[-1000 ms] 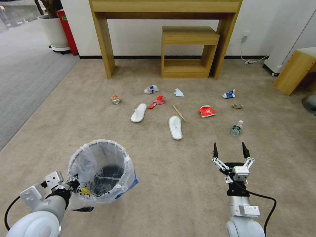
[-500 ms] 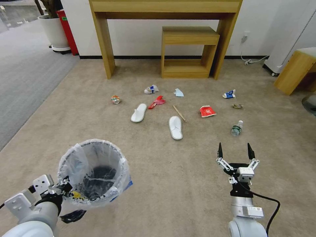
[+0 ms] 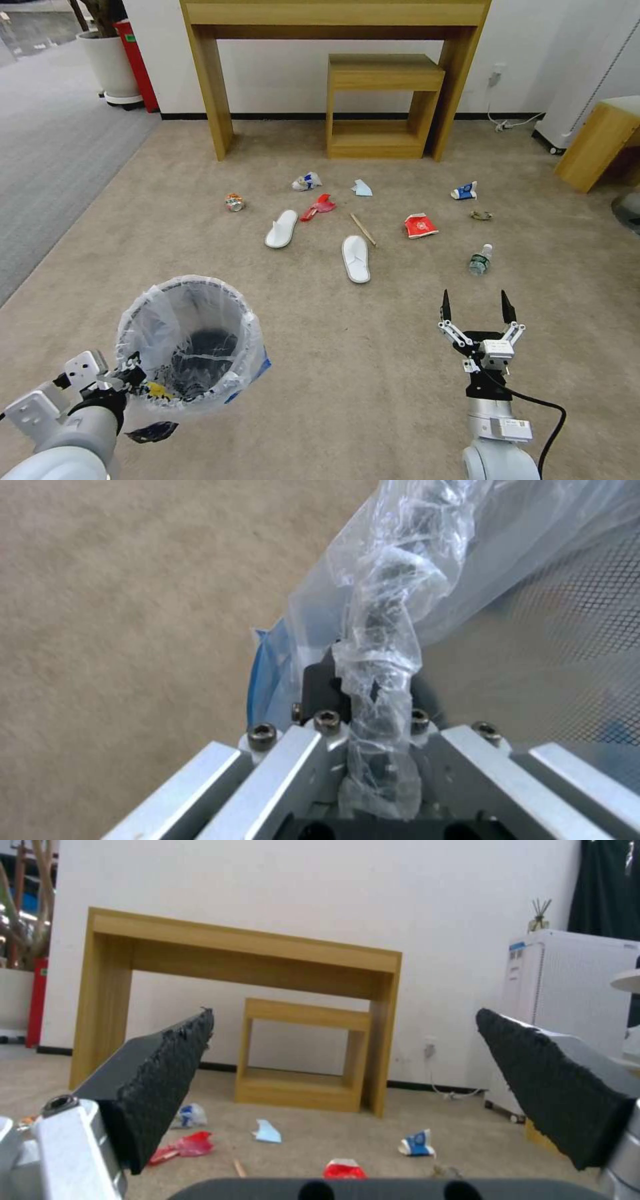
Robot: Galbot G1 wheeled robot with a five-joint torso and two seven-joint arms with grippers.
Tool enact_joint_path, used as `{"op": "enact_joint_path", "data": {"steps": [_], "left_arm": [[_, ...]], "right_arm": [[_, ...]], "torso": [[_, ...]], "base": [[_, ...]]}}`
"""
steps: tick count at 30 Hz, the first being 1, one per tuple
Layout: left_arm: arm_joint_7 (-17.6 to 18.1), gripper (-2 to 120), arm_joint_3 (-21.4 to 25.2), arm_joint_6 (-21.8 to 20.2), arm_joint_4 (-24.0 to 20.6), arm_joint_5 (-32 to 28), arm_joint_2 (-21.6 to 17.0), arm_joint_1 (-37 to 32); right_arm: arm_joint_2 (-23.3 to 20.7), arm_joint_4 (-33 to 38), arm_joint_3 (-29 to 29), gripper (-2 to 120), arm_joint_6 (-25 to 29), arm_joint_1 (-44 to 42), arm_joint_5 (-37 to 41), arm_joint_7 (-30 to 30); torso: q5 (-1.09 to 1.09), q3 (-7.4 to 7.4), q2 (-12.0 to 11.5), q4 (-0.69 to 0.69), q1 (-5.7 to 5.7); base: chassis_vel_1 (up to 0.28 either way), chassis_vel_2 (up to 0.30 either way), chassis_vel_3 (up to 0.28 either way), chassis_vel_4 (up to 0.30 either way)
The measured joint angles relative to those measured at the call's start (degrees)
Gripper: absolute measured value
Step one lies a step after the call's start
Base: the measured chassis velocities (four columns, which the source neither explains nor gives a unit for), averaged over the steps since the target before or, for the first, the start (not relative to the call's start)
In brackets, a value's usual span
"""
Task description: Pick up the trash bin and place the garbage on the floor into it.
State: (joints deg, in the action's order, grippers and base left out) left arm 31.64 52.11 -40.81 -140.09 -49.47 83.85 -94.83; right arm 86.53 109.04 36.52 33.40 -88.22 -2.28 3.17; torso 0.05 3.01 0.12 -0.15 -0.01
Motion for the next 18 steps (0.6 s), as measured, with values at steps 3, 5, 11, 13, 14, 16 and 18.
{"op": "enact_joint_path", "data": {"steps": [3, 5, 11, 13, 14, 16, 18], "left_arm": [[-0.01, 1, 1.17, 0.01, 0.58, -0.66, -0.41, 0.15], [-0.12, 1, 1.19, 0.06, 0.70, -0.73, -0.41, 0.07], [-0.50, 1, 1.02, 0.13, 0.80, -0.76, -0.33, 0.13], [-0.55, 1, 1.01, 0.14, 0.79, -0.76, -0.38, 0.18], [-0.64, 1, 1.00, 0.13, 0.75, -0.78, -0.41, 0.20], [-0.78, 1, 0.98, 0.16, 0.75, -0.79, -0.43, 0.21], [-0.95, 1, 0.95, 0.24, 0.75, -0.79, -0.45, 0.19]], "right_arm": [[0.20, -0.17, -0.12, 100, 0.00, 0.08, -0.09, -0.02], [0.29, -0.24, -0.17, 100, 0.00, 0.09, -0.11, -0.04], [0.42, -0.27, -0.25, 100, 0.08, 0.07, -0.11, -0.06], [0.41, -0.27, -0.23, 100, 0.08, 0.06, -0.11, -0.06], [0.40, -0.23, -0.19, 100, 0.08, 0.03, -0.10, -0.06], [0.40, -0.20, -0.17, 100, 0.08, -0.02, -0.08, -0.06], [0.47, -0.14, -0.18, 100, 0.08, -0.04, -0.09, -0.06]], "torso": [[-0.01, 0.00, 0.00, 0.01, 0.00], [-0.01, 0.00, 0.00, 0.01, 0.00], [-0.01, 0.00, 0.00, 0.01, 0.00], [-0.01, 0.01, 0.00, 0.01, 0.01], [-0.01, 0.00, 0.00, -0.01, 0.00], [-0.01, 0.00, -0.01, 0.00, 0.00], [-0.01, 0.00, 0.00, 0.01, 0.01]], "base": [[0.033, 0.237, -0.006, -0.211], [0.024, 0.305, -0.010, -0.294], [0.000, 0.393, -0.009, -0.404], [-0.017, 0.447, 0.010, -0.477], [-0.018, 0.459, 0.008, -0.486], [-0.001, 0.508, 0.008, -0.534], [-0.038, 0.549, 0.019, -0.541]]}}
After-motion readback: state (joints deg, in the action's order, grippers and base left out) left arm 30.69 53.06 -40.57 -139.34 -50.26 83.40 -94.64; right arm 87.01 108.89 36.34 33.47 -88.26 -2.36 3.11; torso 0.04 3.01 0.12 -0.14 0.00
